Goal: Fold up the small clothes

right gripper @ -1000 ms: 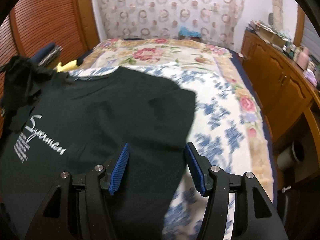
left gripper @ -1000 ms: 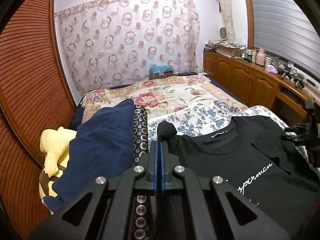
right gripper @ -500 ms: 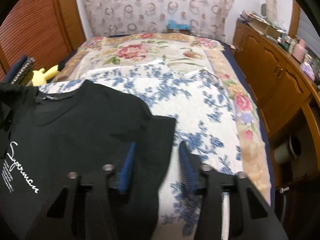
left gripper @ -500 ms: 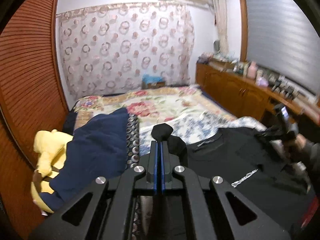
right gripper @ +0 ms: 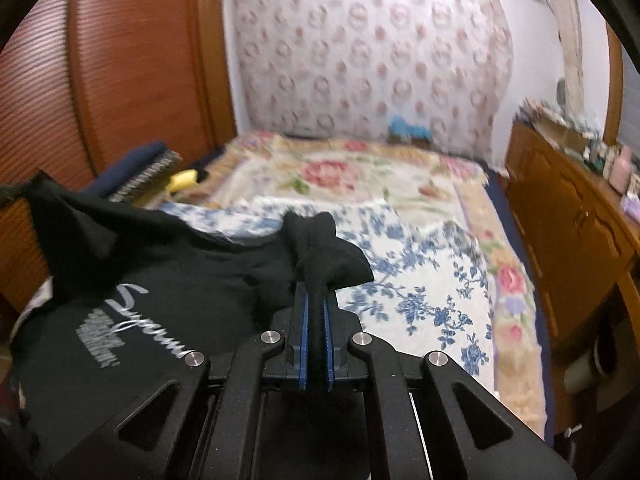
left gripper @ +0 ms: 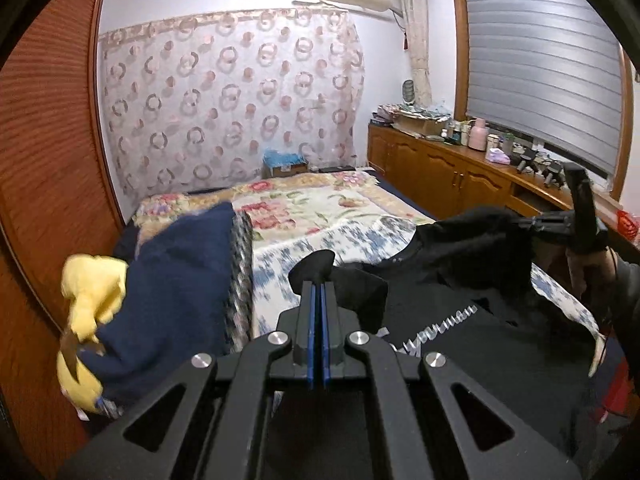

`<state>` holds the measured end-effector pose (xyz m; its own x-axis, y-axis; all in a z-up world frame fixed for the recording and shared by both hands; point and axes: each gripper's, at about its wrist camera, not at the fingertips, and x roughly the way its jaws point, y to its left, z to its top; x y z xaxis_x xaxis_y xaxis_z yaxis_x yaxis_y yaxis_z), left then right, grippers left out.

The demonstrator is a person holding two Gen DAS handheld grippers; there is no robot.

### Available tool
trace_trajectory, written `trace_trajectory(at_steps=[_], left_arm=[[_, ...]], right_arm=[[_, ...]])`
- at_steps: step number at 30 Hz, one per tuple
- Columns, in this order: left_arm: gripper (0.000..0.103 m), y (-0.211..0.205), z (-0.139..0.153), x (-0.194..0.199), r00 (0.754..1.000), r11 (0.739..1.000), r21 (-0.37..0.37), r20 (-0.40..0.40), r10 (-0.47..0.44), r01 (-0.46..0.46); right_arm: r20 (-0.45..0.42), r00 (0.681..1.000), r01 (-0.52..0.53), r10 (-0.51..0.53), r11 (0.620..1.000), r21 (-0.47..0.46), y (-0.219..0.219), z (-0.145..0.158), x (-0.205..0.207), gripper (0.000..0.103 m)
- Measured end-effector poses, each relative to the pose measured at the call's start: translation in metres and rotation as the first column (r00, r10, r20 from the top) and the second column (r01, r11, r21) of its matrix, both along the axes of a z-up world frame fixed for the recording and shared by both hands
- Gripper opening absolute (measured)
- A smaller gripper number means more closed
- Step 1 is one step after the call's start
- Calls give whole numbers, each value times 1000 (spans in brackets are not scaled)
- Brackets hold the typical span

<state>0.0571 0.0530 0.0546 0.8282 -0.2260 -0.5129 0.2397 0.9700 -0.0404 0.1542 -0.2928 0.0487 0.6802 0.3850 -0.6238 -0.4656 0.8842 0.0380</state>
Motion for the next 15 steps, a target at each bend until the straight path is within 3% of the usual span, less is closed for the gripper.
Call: trace_trajectory(at_steps=[3,8,15], left_arm=[[1,3,-16,-16,1000,1000,-12,-17,1,-1],[1,5,-36,-30,999,1000,-19,-47,8,-8],[1,23,-34,-56,999,996,-81,-22,40,-42]], right_arm=[[23,999,-33,32,999,30,1,8,-28,3],[-7,998,-63,63,998,11,9,-5,-55,3],[-4,998,-59,59,998,22,0,-7,-77,3]])
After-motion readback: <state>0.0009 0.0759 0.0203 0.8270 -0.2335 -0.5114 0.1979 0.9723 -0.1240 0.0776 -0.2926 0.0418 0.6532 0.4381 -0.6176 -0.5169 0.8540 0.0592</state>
